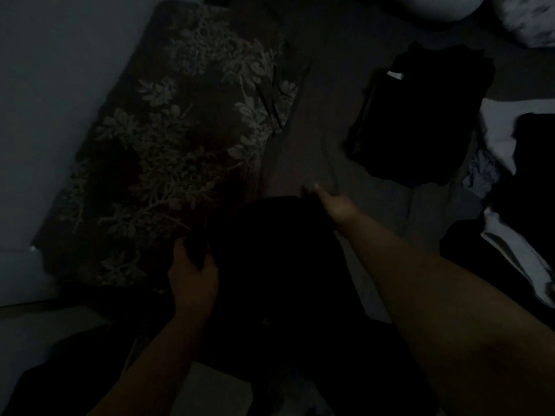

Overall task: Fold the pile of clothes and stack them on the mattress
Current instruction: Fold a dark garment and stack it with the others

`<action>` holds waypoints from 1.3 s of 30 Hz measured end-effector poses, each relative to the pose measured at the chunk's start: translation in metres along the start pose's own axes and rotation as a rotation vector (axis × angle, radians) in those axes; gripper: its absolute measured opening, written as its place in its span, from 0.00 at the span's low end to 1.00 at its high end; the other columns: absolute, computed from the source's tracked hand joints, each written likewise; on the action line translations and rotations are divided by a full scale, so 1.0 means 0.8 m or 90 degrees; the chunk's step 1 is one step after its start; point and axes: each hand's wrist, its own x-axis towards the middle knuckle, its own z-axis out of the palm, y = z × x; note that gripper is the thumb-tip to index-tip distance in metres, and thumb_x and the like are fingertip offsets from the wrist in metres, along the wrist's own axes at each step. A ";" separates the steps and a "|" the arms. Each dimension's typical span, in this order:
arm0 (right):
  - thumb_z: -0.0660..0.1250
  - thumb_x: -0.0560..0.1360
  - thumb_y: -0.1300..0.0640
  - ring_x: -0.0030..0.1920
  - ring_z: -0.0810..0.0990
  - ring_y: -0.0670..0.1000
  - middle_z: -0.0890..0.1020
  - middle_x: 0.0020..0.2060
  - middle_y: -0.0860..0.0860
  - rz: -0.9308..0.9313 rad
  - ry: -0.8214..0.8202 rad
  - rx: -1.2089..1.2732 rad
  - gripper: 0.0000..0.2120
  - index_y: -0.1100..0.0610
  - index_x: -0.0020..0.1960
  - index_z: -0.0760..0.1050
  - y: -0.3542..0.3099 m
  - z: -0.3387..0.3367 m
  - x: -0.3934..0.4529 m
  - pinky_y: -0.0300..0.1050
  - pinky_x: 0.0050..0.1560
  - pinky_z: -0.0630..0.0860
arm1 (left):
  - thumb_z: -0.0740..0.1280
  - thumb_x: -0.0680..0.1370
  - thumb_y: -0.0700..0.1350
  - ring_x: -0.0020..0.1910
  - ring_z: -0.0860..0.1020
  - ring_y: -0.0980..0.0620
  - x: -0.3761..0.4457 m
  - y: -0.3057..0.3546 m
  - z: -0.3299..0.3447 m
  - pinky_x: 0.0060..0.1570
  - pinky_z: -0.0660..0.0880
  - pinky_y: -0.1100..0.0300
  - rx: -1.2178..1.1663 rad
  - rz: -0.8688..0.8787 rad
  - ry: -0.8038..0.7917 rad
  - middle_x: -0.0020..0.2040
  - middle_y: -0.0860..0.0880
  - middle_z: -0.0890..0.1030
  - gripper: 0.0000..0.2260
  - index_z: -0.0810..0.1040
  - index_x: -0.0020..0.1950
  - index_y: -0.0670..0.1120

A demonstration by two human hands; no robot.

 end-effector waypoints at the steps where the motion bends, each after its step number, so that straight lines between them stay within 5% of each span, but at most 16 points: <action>1: 0.69 0.69 0.36 0.60 0.76 0.53 0.78 0.57 0.55 0.029 -0.013 0.004 0.36 0.63 0.63 0.74 0.007 0.002 0.001 0.49 0.68 0.69 | 0.64 0.77 0.39 0.56 0.76 0.46 0.003 -0.002 0.001 0.54 0.66 0.61 -0.008 -0.008 -0.003 0.57 0.39 0.78 0.14 0.72 0.62 0.39; 4: 0.78 0.54 0.33 0.55 0.81 0.53 0.79 0.60 0.53 0.094 -0.120 0.007 0.46 0.56 0.64 0.74 0.020 -0.001 0.004 0.48 0.61 0.75 | 0.64 0.78 0.39 0.57 0.74 0.49 0.011 -0.003 -0.002 0.56 0.66 0.61 -0.037 -0.034 -0.033 0.57 0.43 0.77 0.15 0.72 0.64 0.40; 6: 0.78 0.59 0.43 0.49 0.83 0.51 0.82 0.57 0.54 0.168 -0.310 0.014 0.36 0.58 0.62 0.76 0.008 -0.011 -0.016 0.43 0.52 0.79 | 0.63 0.78 0.38 0.56 0.74 0.51 0.014 0.001 -0.006 0.56 0.67 0.61 -0.090 -0.065 -0.072 0.55 0.46 0.76 0.14 0.72 0.65 0.40; 8: 0.71 0.68 0.48 0.51 0.82 0.52 0.82 0.56 0.54 0.177 -0.471 -0.081 0.22 0.58 0.59 0.78 -0.007 -0.027 -0.038 0.42 0.54 0.79 | 0.63 0.79 0.38 0.56 0.75 0.48 0.018 0.003 -0.009 0.59 0.71 0.55 -0.150 -0.106 -0.115 0.57 0.44 0.77 0.15 0.71 0.65 0.41; 10: 0.68 0.73 0.54 0.54 0.81 0.51 0.83 0.55 0.52 0.143 -0.510 -0.165 0.13 0.57 0.56 0.78 -0.022 -0.055 -0.066 0.42 0.58 0.77 | 0.63 0.79 0.41 0.59 0.76 0.41 0.020 0.008 -0.009 0.63 0.71 0.45 -0.213 -0.156 -0.171 0.60 0.41 0.77 0.15 0.71 0.66 0.43; 14: 0.71 0.66 0.57 0.46 0.84 0.48 0.85 0.48 0.51 0.127 -0.464 -0.181 0.15 0.57 0.52 0.79 -0.056 -0.151 -0.110 0.37 0.42 0.79 | 0.60 0.79 0.39 0.52 0.77 0.46 0.009 0.043 0.010 0.56 0.73 0.50 -0.307 -0.201 -0.293 0.53 0.43 0.79 0.11 0.73 0.61 0.43; 17: 0.83 0.50 0.49 0.49 0.84 0.48 0.85 0.50 0.48 0.078 -0.437 -0.152 0.35 0.52 0.54 0.77 -0.088 -0.222 -0.145 0.35 0.41 0.79 | 0.60 0.79 0.37 0.41 0.80 0.56 0.010 0.101 0.043 0.43 0.77 0.64 -0.327 -0.133 -0.398 0.43 0.51 0.82 0.08 0.74 0.55 0.46; 19: 0.84 0.41 0.45 0.52 0.83 0.46 0.83 0.53 0.46 0.001 -0.358 -0.090 0.45 0.50 0.57 0.77 -0.099 -0.244 -0.142 0.35 0.43 0.79 | 0.61 0.79 0.38 0.49 0.80 0.51 0.030 0.133 0.073 0.53 0.77 0.58 -0.301 -0.052 -0.396 0.52 0.46 0.81 0.11 0.73 0.61 0.44; 23: 0.82 0.50 0.41 0.58 0.79 0.47 0.77 0.62 0.50 -0.116 -0.023 -0.020 0.51 0.55 0.69 0.68 -0.073 -0.248 -0.097 0.42 0.58 0.75 | 0.66 0.76 0.39 0.62 0.74 0.39 0.063 0.148 0.129 0.63 0.70 0.51 -0.134 -0.005 -0.214 0.62 0.36 0.74 0.20 0.66 0.67 0.37; 26: 0.74 0.69 0.52 0.47 0.78 0.42 0.78 0.54 0.58 -0.173 0.142 -0.069 0.29 0.67 0.64 0.71 0.003 -0.240 -0.090 0.30 0.46 0.73 | 0.67 0.76 0.43 0.64 0.70 0.38 0.021 0.120 0.137 0.63 0.66 0.53 0.065 -0.001 -0.150 0.65 0.35 0.69 0.25 0.64 0.69 0.38; 27: 0.70 0.72 0.52 0.42 0.78 0.41 0.79 0.49 0.60 -0.167 0.145 -0.112 0.25 0.70 0.59 0.74 0.040 -0.237 -0.095 0.28 0.42 0.71 | 0.67 0.76 0.44 0.64 0.70 0.38 -0.002 0.102 0.138 0.63 0.66 0.53 0.095 0.034 -0.188 0.65 0.36 0.69 0.23 0.65 0.69 0.39; 29: 0.68 0.68 0.39 0.45 0.80 0.47 0.82 0.47 0.62 -0.100 0.073 -0.211 0.33 0.69 0.54 0.78 0.116 -0.232 -0.122 0.37 0.48 0.75 | 0.67 0.76 0.44 0.63 0.71 0.39 -0.057 0.060 0.139 0.63 0.69 0.51 0.127 0.090 -0.281 0.63 0.39 0.71 0.21 0.69 0.67 0.42; 33: 0.70 0.65 0.34 0.67 0.71 0.53 0.74 0.64 0.55 0.072 -0.109 -0.331 0.44 0.64 0.68 0.68 0.230 -0.215 -0.198 0.36 0.65 0.65 | 0.71 0.71 0.55 0.67 0.66 0.39 -0.145 -0.013 0.133 0.63 0.67 0.48 0.313 0.013 -0.298 0.68 0.40 0.67 0.32 0.66 0.71 0.46; 36: 0.67 0.56 0.24 0.67 0.71 0.52 0.71 0.67 0.54 0.090 -0.082 -0.329 0.56 0.61 0.72 0.63 0.284 -0.191 -0.235 0.36 0.65 0.63 | 0.73 0.67 0.60 0.63 0.71 0.38 -0.154 -0.041 0.116 0.60 0.69 0.48 0.341 -0.077 -0.268 0.64 0.40 0.72 0.37 0.65 0.70 0.46; 39: 0.75 0.67 0.47 0.61 0.77 0.55 0.79 0.59 0.56 0.085 0.018 -0.218 0.30 0.60 0.64 0.74 0.291 -0.171 -0.242 0.44 0.62 0.70 | 0.72 0.58 0.68 0.54 0.80 0.43 -0.140 -0.070 0.102 0.56 0.75 0.53 0.204 -0.180 -0.392 0.51 0.46 0.83 0.35 0.79 0.55 0.45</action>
